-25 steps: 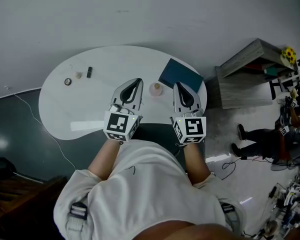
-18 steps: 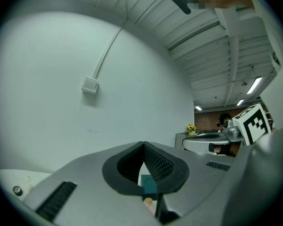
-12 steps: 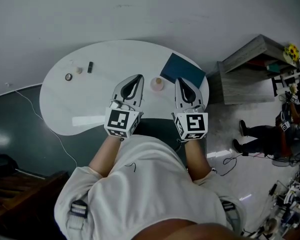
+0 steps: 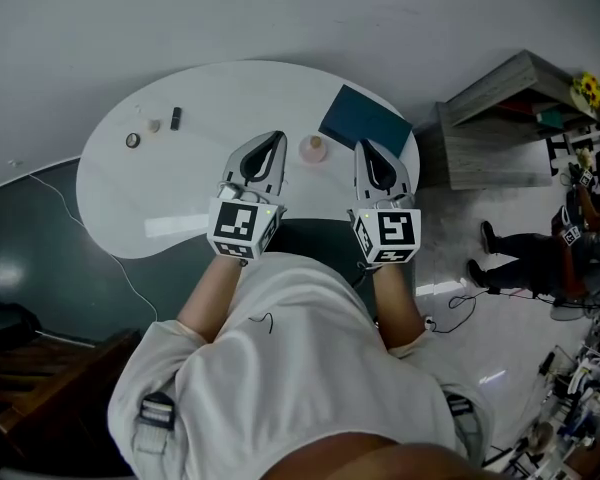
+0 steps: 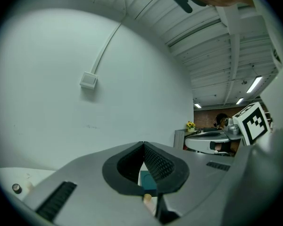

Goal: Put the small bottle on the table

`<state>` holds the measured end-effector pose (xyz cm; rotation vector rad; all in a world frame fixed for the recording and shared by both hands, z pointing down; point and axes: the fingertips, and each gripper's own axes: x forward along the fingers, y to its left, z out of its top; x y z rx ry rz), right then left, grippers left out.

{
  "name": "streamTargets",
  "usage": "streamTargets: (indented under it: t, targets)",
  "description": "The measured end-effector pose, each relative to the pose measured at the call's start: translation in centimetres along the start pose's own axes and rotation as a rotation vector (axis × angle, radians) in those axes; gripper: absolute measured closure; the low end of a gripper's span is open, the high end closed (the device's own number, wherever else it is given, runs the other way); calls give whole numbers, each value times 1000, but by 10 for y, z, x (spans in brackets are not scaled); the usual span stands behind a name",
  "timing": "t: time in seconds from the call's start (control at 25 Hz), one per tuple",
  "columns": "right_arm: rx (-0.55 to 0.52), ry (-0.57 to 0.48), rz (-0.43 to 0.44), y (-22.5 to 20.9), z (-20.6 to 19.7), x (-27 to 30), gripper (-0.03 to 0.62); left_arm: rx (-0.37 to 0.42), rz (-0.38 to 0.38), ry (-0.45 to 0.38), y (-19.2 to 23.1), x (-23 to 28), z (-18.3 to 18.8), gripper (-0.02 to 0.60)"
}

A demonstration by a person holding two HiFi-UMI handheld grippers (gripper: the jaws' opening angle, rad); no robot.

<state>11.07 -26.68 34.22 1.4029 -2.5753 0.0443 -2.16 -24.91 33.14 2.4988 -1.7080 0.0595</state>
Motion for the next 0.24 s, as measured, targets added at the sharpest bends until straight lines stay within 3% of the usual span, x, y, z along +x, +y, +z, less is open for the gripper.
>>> streamTargets:
  t: [0.24]
  targets:
    - [-4,-8,2,-6,3,2,597,0,2,0,1,5,-1,569]
